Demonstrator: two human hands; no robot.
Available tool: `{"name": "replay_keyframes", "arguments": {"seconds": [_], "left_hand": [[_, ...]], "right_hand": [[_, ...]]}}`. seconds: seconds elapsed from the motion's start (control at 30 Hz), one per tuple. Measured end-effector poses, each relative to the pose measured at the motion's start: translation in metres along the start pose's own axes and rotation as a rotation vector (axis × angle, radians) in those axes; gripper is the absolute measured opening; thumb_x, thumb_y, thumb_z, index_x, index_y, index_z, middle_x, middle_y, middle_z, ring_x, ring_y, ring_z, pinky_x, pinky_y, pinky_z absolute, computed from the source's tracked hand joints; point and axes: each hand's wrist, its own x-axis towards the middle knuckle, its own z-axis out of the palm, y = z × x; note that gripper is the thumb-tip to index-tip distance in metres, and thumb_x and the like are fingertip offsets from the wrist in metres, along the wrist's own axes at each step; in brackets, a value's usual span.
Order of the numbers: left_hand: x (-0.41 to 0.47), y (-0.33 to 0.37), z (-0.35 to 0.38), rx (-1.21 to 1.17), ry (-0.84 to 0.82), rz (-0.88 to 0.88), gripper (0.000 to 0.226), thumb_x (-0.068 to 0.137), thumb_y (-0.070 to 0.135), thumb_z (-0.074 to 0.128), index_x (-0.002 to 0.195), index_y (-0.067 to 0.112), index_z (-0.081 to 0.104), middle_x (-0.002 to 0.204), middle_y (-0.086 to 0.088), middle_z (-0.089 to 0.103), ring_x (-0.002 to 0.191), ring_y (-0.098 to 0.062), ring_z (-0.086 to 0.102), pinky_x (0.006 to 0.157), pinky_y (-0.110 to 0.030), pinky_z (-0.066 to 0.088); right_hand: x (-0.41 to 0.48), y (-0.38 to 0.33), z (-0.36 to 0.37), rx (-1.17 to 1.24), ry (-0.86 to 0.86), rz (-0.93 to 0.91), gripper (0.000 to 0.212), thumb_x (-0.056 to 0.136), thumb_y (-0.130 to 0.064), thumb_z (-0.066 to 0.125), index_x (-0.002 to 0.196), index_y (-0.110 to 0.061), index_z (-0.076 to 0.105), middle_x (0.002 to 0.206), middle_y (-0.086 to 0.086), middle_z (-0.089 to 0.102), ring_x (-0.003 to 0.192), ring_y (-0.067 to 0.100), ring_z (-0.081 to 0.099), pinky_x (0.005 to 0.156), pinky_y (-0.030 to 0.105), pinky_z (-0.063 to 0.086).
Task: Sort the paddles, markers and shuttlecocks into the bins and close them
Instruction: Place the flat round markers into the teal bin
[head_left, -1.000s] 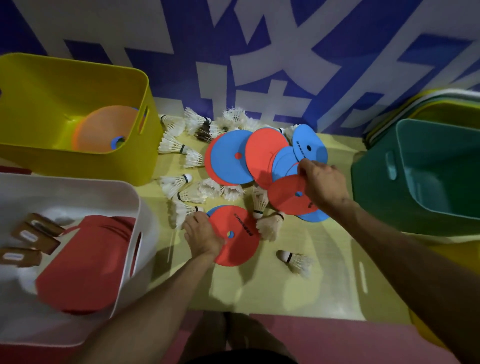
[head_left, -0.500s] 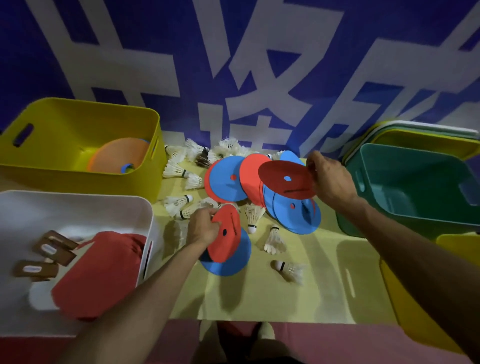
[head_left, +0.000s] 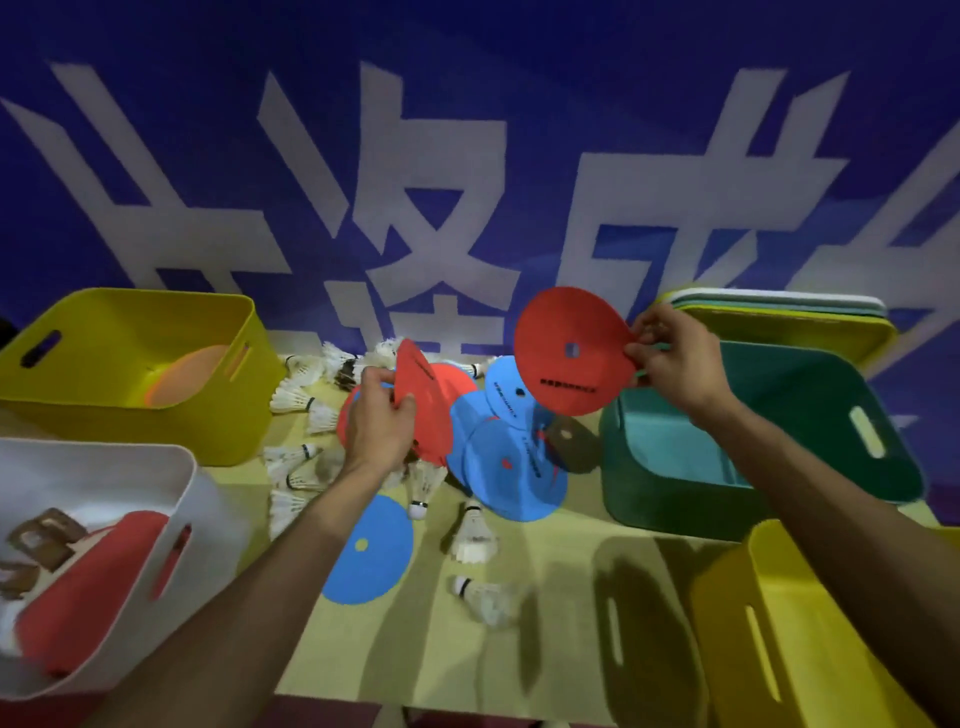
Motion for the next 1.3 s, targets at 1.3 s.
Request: {"name": "replay_keyframes", "arguments": {"seconds": [1.3], "left_hand": [[-0.041,0.107,0.122,-0.415,-0.121,-0.129,0.034,0.09,-0.006,0.049,0.117,0.014,0.042,0.107,0.0,0.063,0.084,-0.007,0.063,0.053,-0.026,0.058]], "right_hand": [[0.044,0.191,-0.042,-0.478,-0.48,0.458,0.032,0.088,-0.012,0.057,0.119,-0.005,0.065,0.116,0.014,0.067,0.108,0.028,0.062,0.094,0.032,0.047]]}}
